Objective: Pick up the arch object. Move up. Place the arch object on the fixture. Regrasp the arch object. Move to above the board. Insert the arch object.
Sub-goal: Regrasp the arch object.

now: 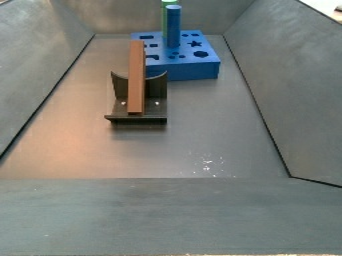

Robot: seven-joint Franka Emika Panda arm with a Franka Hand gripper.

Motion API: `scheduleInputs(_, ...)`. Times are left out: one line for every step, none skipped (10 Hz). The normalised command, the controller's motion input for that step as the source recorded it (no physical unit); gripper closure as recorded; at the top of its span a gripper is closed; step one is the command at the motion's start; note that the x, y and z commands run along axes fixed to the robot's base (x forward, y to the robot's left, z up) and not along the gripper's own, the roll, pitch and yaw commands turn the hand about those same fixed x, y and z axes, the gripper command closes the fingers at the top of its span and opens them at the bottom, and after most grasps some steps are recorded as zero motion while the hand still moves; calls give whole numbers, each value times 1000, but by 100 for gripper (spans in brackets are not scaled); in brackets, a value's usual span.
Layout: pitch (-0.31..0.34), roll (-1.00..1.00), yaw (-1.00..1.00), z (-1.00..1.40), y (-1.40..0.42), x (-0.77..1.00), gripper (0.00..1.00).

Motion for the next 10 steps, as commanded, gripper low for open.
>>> scheduleInputs(60, 132, 98, -28, -48, 252, 0)
scheduleInputs(61, 132, 98, -28, -48, 251, 0)
scheduleInputs(61, 132, 98, -27, -47, 251, 0)
scheduleInputs(61, 132, 98, -27, -47, 251, 0)
scheduleInputs(61, 131, 98, -27, -47, 251, 0)
scheduleInputs(62, 131, 99, -27, -47, 251, 0)
scheduleInputs(62, 131, 99, -27, -47, 251, 0)
scheduleInputs(62, 131, 99, -27, -47, 251, 0)
scheduleInputs(62, 131, 99, -27, -47, 251, 0)
scheduleInputs(83, 216, 110, -1000, 47, 98, 0)
